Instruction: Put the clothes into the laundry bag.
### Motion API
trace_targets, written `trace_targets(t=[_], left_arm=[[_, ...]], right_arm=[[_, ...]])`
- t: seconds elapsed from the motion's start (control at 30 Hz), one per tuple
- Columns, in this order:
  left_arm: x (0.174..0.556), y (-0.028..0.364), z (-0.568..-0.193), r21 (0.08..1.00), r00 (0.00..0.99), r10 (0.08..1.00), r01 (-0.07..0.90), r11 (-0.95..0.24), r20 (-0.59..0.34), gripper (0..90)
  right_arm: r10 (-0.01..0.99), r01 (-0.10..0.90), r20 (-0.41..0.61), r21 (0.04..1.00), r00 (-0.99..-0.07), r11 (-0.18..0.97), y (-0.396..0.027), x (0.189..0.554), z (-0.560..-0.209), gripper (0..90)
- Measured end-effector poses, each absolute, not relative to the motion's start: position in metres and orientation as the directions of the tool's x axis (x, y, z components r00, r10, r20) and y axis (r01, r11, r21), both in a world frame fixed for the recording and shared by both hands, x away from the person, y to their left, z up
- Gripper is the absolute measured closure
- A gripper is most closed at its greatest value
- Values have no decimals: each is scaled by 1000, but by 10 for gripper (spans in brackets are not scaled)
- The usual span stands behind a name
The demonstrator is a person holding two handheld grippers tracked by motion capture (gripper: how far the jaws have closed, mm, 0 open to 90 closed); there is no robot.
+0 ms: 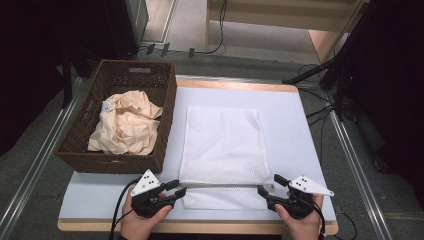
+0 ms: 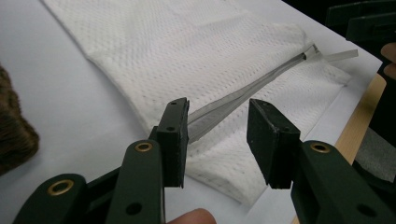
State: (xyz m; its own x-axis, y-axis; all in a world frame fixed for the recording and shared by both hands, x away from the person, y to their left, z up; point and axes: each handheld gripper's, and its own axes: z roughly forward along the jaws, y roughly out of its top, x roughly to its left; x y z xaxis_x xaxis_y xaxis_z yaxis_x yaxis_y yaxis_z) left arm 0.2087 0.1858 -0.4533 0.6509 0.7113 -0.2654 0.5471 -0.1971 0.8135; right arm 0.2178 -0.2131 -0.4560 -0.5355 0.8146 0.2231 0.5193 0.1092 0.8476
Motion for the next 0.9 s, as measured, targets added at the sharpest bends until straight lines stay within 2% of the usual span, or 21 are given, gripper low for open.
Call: trace_targets(t=[0.03,0.07,0.1,0.33,0.47,0.6,0.73,0.77,0.83,0.9], left_arm=[[210,178,-454,810,659,703,549,-206,-268,602],[210,178,-454,810,659,703,549,-206,-268,621],[210,174,-454,806,664,700,550,-219,-263,640],[216,134,-464,767,700,673,561,-312,-239,810],[222,112,-476,727,708,664,585,-360,-241,842],[224,109,-479,714,713,659,590,-377,-240,852],[225,111,-480,713,708,658,598,-365,-256,880],[225,111,-481,713,710,656,597,-367,-256,883],[226,111,-481,713,715,649,596,-370,-261,885],[228,112,-481,712,715,645,600,-366,-271,889]], right_arm=[[797,517,228,848,-559,121,-207,219,-453,324],[797,517,228,848,-559,121,-207,219,-453,324],[781,522,229,841,-581,141,-199,222,-453,403],[700,542,259,813,-666,214,-164,237,-452,561],[682,552,256,793,-685,257,-150,247,-459,590],[687,554,239,784,-686,280,-144,253,-465,589],[692,550,219,779,-688,300,-136,263,-473,537],[679,536,200,778,-706,328,-130,267,-478,500],[676,525,175,773,-716,356,-126,269,-481,496],[678,513,137,763,-722,393,-120,270,-485,544]])
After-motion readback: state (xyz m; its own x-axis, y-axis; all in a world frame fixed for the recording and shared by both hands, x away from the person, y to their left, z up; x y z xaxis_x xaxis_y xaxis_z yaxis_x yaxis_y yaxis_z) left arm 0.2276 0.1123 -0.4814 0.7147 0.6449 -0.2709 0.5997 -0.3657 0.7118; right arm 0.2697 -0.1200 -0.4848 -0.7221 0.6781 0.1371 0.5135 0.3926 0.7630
